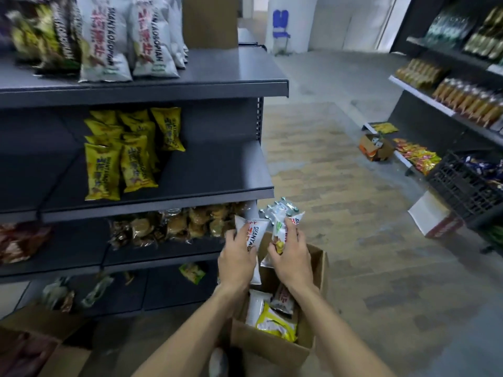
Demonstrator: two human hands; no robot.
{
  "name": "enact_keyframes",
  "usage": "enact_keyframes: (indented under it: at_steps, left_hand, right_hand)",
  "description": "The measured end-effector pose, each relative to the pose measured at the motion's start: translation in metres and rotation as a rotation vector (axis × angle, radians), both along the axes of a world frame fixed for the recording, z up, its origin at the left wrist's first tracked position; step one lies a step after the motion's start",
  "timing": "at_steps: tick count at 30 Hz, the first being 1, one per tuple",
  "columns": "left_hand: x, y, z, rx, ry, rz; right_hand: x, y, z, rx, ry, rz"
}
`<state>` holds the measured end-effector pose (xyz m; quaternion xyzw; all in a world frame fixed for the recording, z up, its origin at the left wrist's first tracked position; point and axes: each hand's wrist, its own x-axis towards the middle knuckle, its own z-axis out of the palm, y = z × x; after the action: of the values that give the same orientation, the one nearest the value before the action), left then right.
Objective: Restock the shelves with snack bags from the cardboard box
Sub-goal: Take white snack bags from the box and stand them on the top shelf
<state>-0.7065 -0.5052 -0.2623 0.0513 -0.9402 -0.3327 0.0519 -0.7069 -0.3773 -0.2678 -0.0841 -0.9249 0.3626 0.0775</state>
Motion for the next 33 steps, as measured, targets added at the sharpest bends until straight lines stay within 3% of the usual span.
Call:
enact_keyframes:
  at_steps: [9, 18, 26, 33]
  left_hand:
    - [0.024, -0.064, 0.051, -0.028, 0.206, 0.178]
    - [0.012, -0.165, 0.129, -0.066, 0.433, 0.238]
    - [-0.019, -0.249, 0.204, -0.111, 0.653, 0.168]
    - [-0.059, -0.241, 0.262, -0.105, 0.767, 0.032]
  right_hand:
    - [0.011, -0.074, 0.053, -0.081, 0.144, 0.14]
    - [-0.01, -0.178, 0.138, -0.187, 0.432, 0.221]
    - [-0.037, -0.258, 0.211, -0.247, 0.611, 0.19]
    - [-0.064, -0.247, 0.266, -0.157, 0.709, 0.077]
